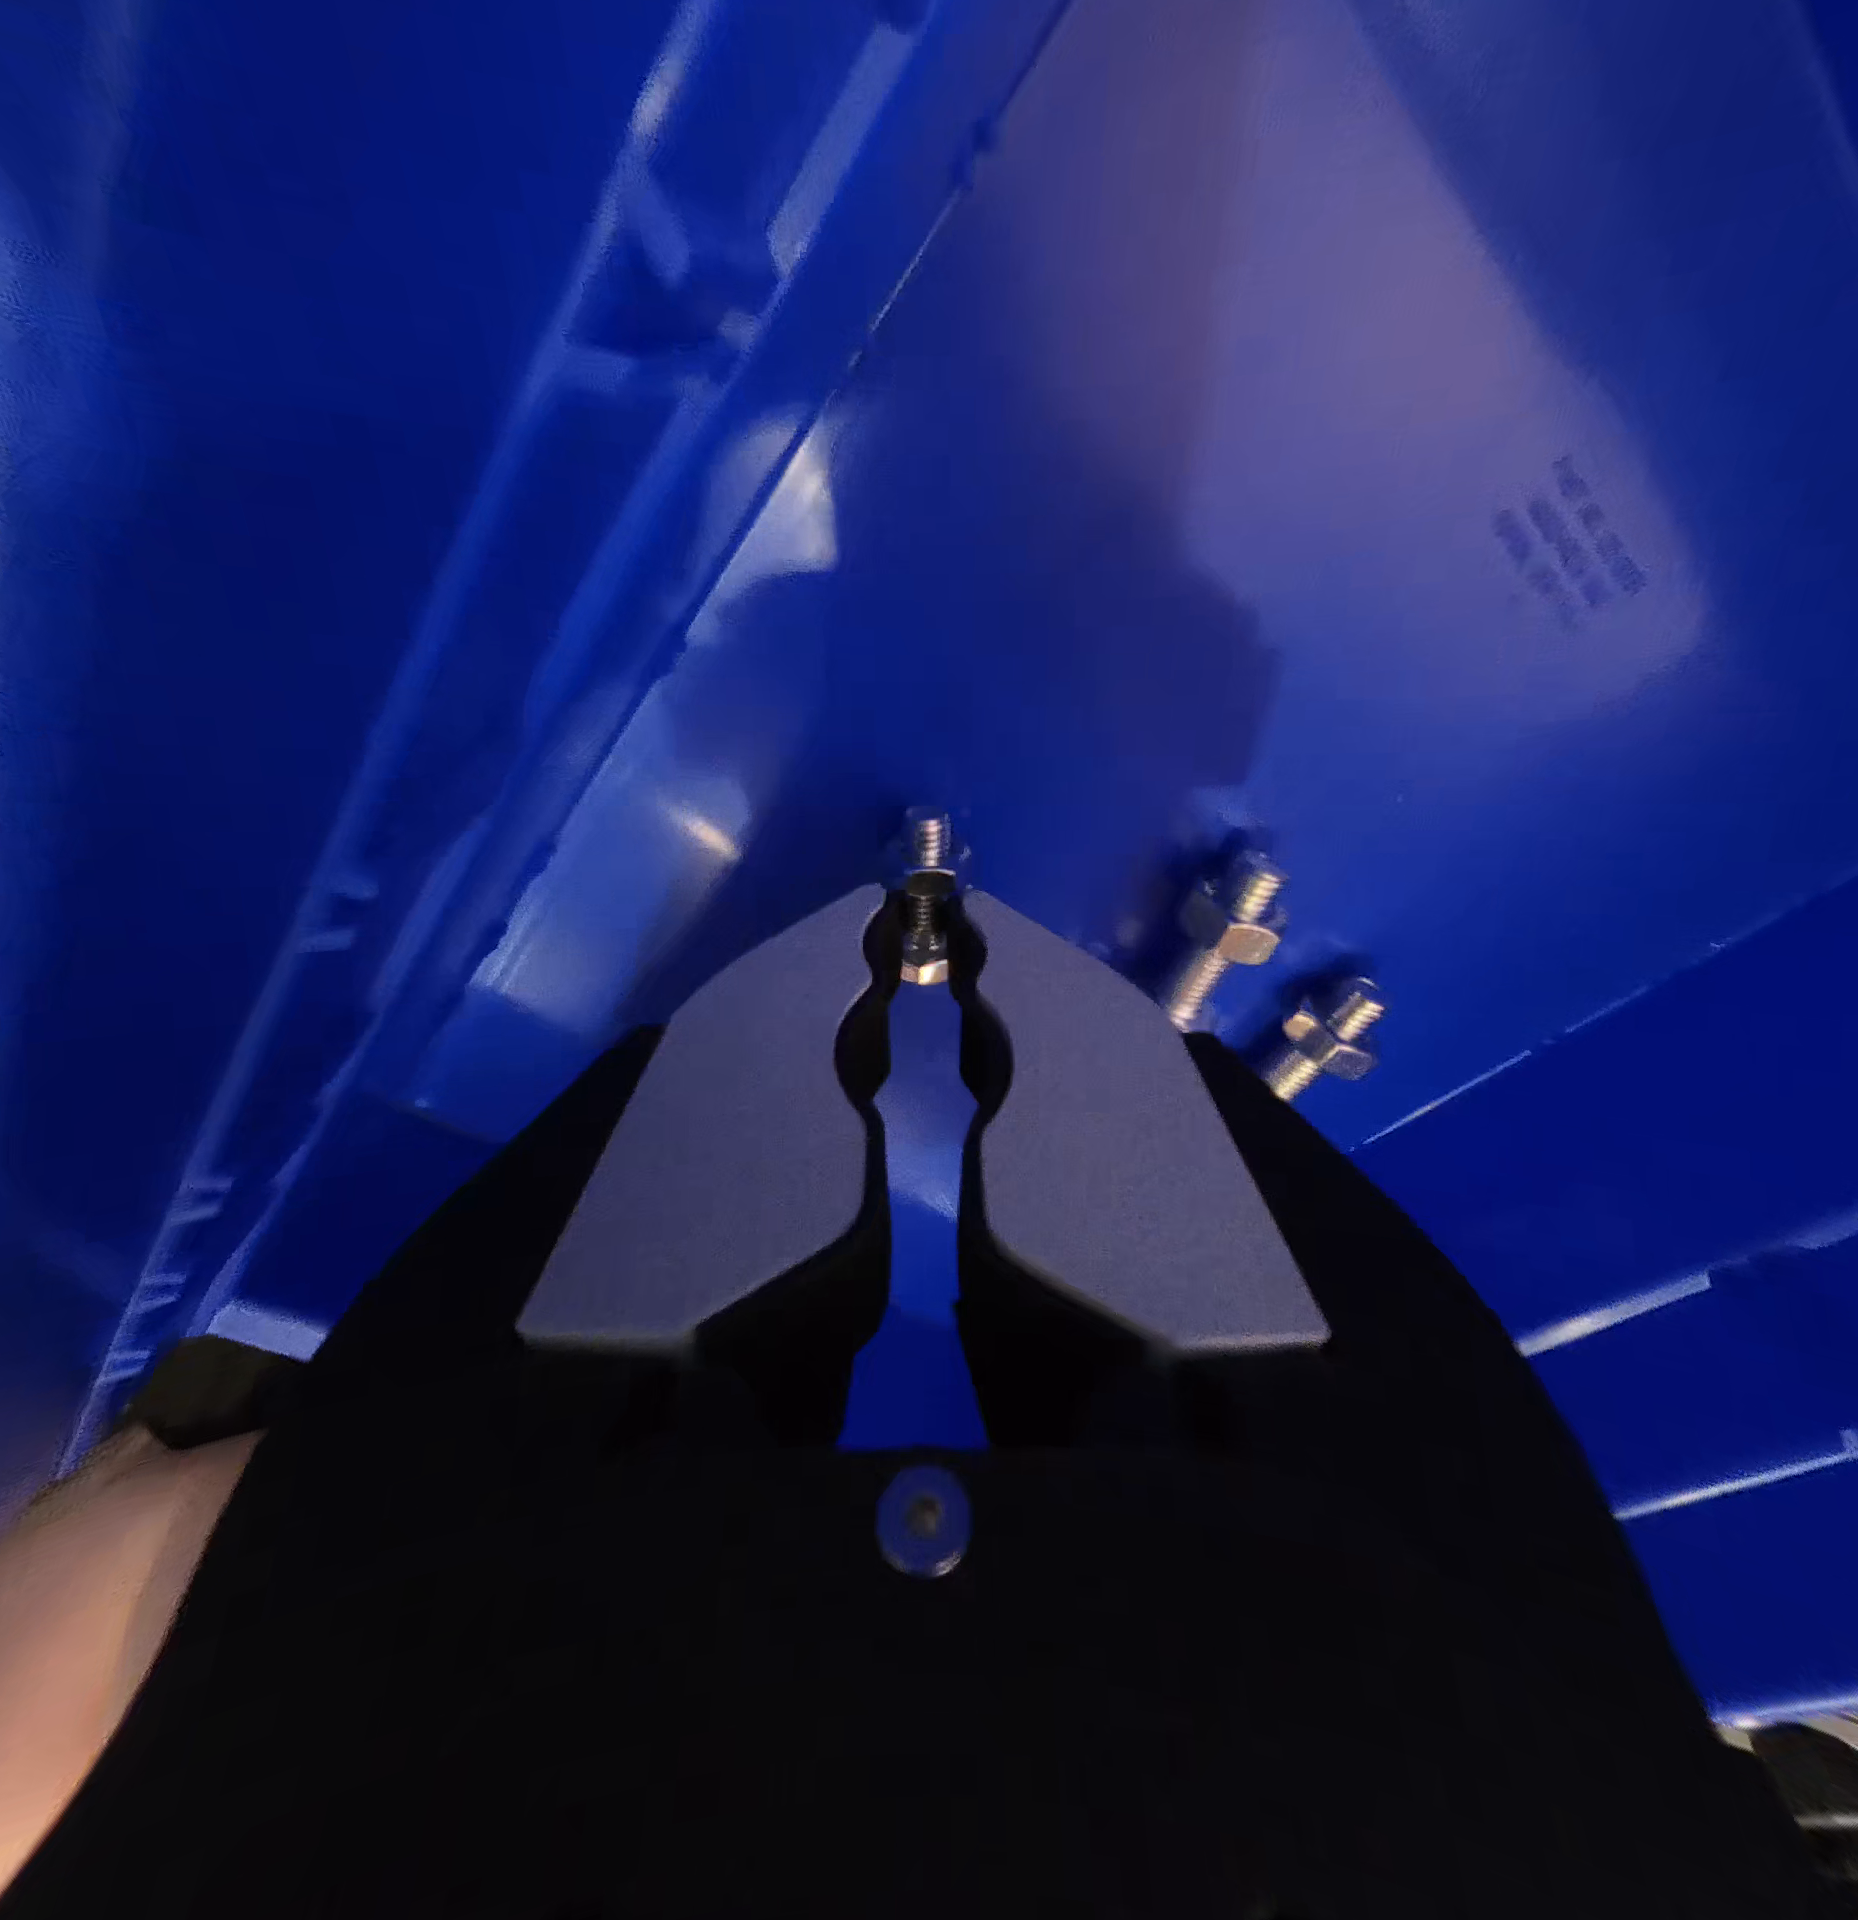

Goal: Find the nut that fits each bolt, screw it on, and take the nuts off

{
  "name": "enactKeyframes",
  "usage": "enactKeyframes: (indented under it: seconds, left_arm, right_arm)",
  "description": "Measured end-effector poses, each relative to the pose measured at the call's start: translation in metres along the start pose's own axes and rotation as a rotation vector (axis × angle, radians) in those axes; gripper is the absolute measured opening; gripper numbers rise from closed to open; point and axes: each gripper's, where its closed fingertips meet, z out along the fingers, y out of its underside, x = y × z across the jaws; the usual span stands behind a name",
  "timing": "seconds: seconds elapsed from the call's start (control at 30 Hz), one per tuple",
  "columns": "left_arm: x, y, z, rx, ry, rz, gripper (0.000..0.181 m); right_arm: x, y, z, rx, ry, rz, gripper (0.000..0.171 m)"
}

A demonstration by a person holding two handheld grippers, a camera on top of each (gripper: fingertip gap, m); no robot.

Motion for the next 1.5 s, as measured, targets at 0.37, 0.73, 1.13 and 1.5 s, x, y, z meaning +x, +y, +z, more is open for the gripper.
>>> enactKeyframes:
  seconds: [0.37, 0.73, 1.13, 1.5]
  left_arm:
    - [-0.021, -0.013, -0.044, 0.022, -0.129, 0.024, 0.009]
    - [-0.104, 0.106, -0.284, -0.481, -0.964, -0.306, 0.001]
    - [-0.119, 0.260, -0.250, -0.718, -0.594, -0.970, 0.002]
    - [-0.115, 0.301, -0.222, -0.915, -0.630, -1.179, 0.023]
  right_arm:
    - [0.009, 0.003, -0.031, 0.135, 0.010, 0.082, 0.017]
    - [0.003, -0.035, -0.183, 0.772, 0.383, 0.007, 0.015]
    - [-0.084, -0.090, -0.218, 1.008, 0.408, -0.258, 0.013]
    - [-0.081, -0.100, -0.194, 0.879, 0.492, -0.327, 0.013]
